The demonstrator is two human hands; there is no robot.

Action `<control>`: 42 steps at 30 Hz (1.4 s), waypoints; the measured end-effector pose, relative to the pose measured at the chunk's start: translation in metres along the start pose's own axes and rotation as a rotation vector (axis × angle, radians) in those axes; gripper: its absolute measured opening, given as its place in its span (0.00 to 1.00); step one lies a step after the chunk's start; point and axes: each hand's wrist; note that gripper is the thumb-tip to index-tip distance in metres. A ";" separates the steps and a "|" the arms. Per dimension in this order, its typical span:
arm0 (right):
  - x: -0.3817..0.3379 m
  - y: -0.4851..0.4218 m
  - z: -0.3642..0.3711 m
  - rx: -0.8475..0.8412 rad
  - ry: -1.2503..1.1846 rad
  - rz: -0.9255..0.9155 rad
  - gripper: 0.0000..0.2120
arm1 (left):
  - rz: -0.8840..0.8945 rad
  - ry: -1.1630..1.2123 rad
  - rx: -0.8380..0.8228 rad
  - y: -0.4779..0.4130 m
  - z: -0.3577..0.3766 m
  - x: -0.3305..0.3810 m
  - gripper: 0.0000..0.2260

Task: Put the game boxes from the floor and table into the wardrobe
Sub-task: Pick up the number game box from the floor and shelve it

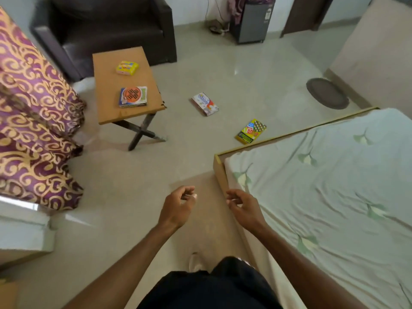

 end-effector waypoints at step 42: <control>-0.145 -1.114 -0.289 -0.283 0.122 0.224 0.17 | -0.309 -0.010 -0.142 -1.065 -0.282 0.179 0.18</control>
Point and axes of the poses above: each hand's wrist, its own y-axis away from the middle knuckle, its own z-axis out of the palm, x = y × z, and after that the axes turned 14 degrees about -x, right-handed
